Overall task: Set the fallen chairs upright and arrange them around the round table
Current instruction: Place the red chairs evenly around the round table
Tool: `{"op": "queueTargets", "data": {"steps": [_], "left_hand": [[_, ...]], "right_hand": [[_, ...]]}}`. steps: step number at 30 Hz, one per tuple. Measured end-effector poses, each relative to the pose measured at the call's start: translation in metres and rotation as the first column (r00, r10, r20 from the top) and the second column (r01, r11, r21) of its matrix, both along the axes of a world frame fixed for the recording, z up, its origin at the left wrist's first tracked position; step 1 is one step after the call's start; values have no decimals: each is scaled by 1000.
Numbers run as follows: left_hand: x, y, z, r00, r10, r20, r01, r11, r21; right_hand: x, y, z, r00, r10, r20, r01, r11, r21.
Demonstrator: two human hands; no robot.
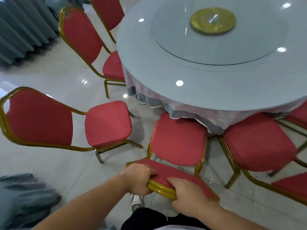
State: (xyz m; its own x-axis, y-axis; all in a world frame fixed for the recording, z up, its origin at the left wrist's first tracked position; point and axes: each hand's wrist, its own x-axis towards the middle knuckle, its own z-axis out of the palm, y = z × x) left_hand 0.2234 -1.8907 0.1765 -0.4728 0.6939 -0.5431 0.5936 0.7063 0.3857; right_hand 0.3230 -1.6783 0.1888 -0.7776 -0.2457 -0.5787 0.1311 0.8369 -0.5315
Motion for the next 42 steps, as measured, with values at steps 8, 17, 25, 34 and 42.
{"op": "queueTargets", "data": {"steps": [8,17,25,34,42], "left_hand": [[-18,-7,-8,972,-235,-13,235,965,118],[-43,-8,-2,927,-369,-66,375,917,136],[-84,-23,2,947,-304,101,301,953,44],[-111,-35,6,953,-269,140,268,963,22],[-110,-35,4,949,-273,159,273,962,19]], "right_hand": [[9,-20,10,984,-175,-42,179,974,135],[10,-43,2,926,-332,-181,369,897,242],[-23,-68,6,910,-336,-243,388,897,211],[-48,-84,-5,887,-384,-255,434,883,180],[-47,-85,4,907,-355,-227,401,892,208]]}}
